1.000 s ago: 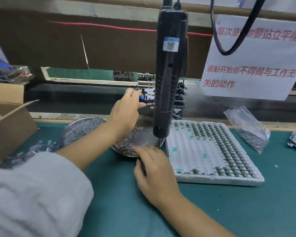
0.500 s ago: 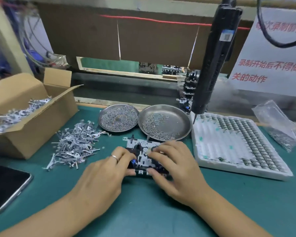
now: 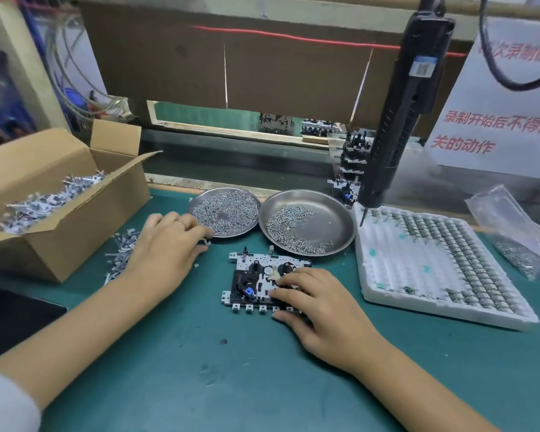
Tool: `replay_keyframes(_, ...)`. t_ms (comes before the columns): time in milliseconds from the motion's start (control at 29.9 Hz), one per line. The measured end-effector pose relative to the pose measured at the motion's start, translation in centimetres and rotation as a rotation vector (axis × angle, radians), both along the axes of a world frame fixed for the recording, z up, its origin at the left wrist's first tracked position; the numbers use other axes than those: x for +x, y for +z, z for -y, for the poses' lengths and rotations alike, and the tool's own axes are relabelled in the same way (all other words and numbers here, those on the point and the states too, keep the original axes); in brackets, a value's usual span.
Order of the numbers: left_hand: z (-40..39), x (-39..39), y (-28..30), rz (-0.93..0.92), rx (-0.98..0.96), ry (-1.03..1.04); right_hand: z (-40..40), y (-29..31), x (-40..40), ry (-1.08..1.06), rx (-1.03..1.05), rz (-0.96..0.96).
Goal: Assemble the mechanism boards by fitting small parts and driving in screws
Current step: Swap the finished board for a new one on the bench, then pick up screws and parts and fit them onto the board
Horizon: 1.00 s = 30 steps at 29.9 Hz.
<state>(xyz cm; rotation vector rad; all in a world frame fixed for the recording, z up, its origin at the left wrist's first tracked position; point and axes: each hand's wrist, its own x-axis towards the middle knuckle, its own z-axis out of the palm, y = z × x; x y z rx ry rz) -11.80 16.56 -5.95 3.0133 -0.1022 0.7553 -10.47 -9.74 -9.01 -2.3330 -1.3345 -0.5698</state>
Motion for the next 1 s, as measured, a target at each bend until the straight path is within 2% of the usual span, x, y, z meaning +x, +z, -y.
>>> replay_keyframes(167,-0.5,1.3,-0.5,0.045,0.099,-0.057,0.0,0.0,0.0,0.008,0.012,-0.034)
replay_keyframes(468,-0.6,1.5,-1.2,0.011,0.091,-0.049,0.0,-0.1,0.1,0.023,0.024,-0.077)
replay_keyframes(735,-0.6,1.1,-0.7,0.067,0.248,-0.142,-0.1,0.0,0.0,0.017,0.028,-0.087)
replay_keyframes(1002,-0.4,1.1,-0.8,0.083,0.161,-0.210,-0.1,-0.1,0.1,0.017,0.032,-0.086)
